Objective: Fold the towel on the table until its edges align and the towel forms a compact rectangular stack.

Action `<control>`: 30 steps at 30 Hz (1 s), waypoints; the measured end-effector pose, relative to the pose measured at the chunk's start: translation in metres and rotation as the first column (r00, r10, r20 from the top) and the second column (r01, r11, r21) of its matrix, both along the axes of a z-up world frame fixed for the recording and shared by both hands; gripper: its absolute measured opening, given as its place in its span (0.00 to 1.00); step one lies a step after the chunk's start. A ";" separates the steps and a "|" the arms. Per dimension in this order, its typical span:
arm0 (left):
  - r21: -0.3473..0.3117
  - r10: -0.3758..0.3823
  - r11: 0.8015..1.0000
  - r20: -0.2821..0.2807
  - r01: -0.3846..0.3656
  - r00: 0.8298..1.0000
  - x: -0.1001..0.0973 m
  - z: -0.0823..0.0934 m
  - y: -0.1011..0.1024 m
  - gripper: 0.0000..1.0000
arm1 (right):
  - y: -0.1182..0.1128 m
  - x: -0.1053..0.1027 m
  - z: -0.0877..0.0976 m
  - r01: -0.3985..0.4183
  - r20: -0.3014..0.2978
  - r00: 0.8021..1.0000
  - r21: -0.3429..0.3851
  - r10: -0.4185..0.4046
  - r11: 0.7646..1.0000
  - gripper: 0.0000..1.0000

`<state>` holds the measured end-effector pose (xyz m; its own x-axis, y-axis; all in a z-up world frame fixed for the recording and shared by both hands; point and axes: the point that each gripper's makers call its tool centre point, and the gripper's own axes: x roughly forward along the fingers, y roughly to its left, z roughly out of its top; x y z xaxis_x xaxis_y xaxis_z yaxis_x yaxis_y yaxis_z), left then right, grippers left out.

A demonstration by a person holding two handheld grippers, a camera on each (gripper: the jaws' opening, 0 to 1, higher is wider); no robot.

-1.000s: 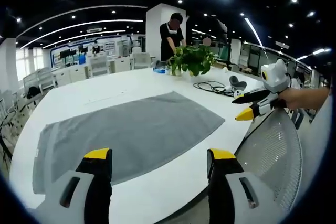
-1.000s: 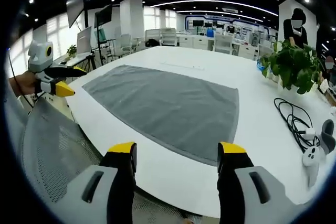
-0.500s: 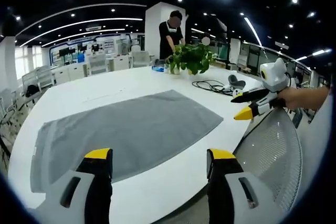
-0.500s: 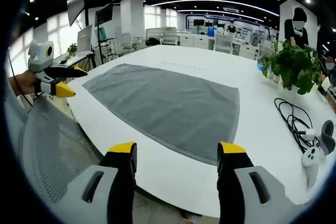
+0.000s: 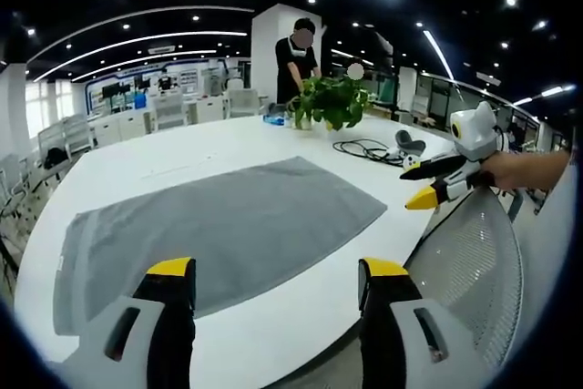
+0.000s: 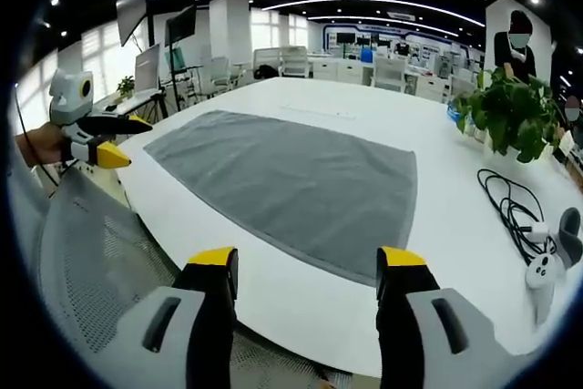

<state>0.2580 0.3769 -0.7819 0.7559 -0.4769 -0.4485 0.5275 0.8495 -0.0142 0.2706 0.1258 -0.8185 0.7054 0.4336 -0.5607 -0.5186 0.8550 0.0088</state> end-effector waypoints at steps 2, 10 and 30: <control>0.002 -0.001 1.000 -0.001 0.001 1.000 0.000 0.000 0.000 0.75 | 0.000 0.000 0.000 0.000 0.001 1.000 0.002 0.000 1.000 0.61; 0.006 -0.001 1.000 -0.002 0.001 1.000 -0.001 0.000 -0.003 0.75 | 0.002 -0.001 0.001 -0.011 0.001 1.000 0.004 0.011 1.000 0.60; 0.012 0.013 1.000 -0.014 -0.013 1.000 -0.006 -0.002 -0.005 0.75 | 0.004 -0.002 0.001 -0.028 0.001 1.000 0.007 0.028 1.000 0.60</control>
